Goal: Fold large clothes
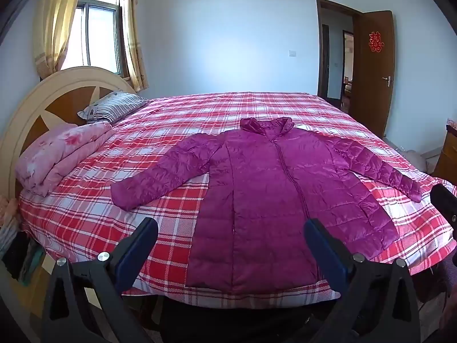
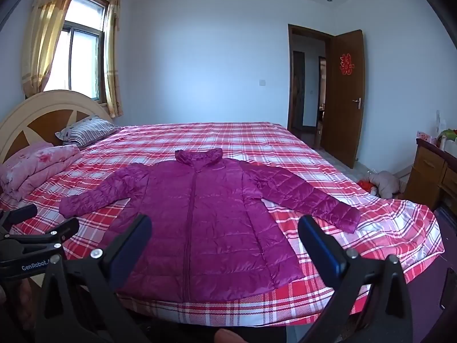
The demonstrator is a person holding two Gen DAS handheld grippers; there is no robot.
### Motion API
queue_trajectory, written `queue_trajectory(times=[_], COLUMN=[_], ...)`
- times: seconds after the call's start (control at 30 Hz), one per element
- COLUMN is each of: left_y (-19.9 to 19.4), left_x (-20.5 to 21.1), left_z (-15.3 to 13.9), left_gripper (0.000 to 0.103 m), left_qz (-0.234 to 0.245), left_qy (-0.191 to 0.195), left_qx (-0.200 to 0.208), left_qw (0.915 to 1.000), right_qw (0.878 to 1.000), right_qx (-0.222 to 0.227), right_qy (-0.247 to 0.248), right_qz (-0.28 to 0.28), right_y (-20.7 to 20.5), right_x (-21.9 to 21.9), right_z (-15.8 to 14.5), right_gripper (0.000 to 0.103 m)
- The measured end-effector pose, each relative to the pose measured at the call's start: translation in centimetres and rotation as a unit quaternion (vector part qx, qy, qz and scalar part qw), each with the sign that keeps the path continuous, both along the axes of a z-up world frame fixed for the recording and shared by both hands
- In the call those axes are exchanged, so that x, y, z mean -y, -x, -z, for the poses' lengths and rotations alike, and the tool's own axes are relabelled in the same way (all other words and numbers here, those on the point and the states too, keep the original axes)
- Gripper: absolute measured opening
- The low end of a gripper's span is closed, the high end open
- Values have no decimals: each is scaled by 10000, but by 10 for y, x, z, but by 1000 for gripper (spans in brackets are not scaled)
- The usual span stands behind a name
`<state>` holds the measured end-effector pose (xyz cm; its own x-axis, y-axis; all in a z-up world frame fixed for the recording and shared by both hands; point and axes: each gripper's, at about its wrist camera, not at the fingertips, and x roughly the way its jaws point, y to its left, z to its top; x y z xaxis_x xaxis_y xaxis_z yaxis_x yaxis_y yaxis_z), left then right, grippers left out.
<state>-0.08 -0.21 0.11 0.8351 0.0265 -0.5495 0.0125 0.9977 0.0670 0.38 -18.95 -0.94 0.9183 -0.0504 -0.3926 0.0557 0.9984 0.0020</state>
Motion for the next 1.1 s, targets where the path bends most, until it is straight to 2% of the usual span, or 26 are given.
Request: queue_trajectory(times=[0.2,0.27,1.1], left_y=[0,-5,-6], left_x=[8,-4,-4], left_z=[0,4,8], left_gripper=[102,102,102], left_qz=[-24,-25,2], left_qy=[38,168,169], left_qx=[-89,-120,-118], left_qw=[10000,9998,9998], right_qw=[10000,10000,9998], right_qx=[9,-54,-155], right_qy=[45,-22,-120], right_qz=[4,-21,-57], right_y=[1,-1,-6], right_x=[0,2,4], right_z=[-1,0,5], right_gripper=[103,103,103])
